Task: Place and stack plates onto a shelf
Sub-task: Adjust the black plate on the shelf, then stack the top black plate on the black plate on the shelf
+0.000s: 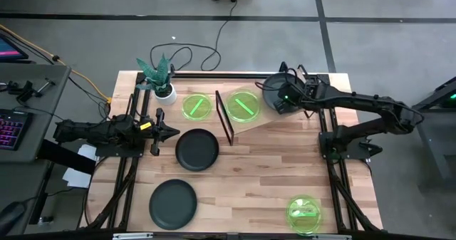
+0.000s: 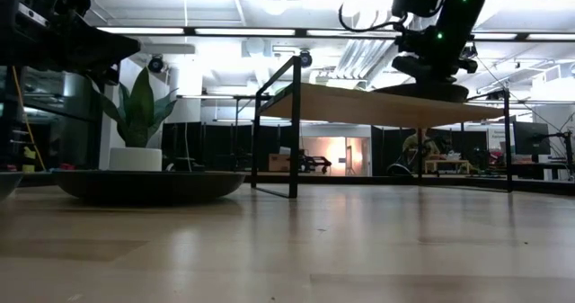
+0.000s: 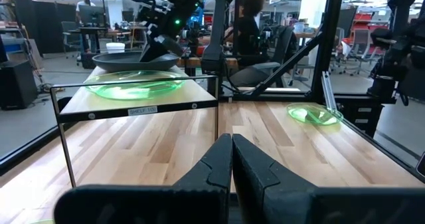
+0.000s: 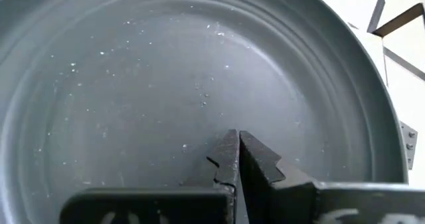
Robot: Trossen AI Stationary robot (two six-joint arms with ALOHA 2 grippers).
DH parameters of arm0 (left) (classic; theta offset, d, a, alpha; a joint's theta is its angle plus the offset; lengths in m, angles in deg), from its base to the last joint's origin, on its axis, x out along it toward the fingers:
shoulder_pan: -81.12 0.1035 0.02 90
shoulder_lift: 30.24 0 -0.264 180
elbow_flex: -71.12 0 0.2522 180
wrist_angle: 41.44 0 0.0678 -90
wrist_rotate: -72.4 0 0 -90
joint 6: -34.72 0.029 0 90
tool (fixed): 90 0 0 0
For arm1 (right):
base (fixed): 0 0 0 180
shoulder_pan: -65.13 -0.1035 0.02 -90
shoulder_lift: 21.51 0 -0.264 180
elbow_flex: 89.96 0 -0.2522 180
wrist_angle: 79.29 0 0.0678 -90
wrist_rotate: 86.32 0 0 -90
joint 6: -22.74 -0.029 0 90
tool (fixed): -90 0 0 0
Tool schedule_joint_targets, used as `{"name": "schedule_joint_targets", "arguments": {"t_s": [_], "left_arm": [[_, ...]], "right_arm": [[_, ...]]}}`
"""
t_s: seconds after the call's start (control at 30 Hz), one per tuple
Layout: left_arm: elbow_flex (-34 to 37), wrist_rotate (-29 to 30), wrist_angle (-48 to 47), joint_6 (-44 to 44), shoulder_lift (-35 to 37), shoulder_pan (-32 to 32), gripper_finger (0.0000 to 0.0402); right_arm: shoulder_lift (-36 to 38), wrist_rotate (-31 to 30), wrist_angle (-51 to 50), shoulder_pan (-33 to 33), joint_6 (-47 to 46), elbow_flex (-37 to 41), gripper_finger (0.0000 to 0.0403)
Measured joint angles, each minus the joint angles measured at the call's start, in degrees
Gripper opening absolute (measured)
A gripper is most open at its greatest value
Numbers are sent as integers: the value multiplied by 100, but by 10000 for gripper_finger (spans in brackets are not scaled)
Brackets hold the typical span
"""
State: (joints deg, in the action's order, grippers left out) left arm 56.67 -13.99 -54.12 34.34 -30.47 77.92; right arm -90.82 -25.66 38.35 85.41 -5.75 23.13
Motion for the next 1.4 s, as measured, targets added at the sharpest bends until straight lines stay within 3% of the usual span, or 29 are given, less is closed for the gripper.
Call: {"name": "schedule_joint_targets", "arguments": {"t_s": [0.3, 0.5, 0.67, 0.87, 1.07, 1.4], "left_arm": [[0, 2, 0, 0, -2, 0, 3], [2, 2, 0, 0, -2, -1, 3], [0, 1, 0, 0, -2, -1, 3], [2, 1, 0, 0, -2, -1, 3], [1, 2, 0, 0, -1, 0, 3], [0, 2, 0, 0, -2, -2, 3]], "right_arm": [[449, -302, -59, -137, 28, 5, 0], [1435, -261, -68, -540, 43, 104, 0], [2402, -290, 220, -1343, 39, 453, 0], [3328, 186, 2495, -2732, 600, 1884, 0], [3364, 958, 5727, -3488, 1937, 2983, 0], [2766, 1028, 7292, -3607, 2920, 3082, 0]]}}
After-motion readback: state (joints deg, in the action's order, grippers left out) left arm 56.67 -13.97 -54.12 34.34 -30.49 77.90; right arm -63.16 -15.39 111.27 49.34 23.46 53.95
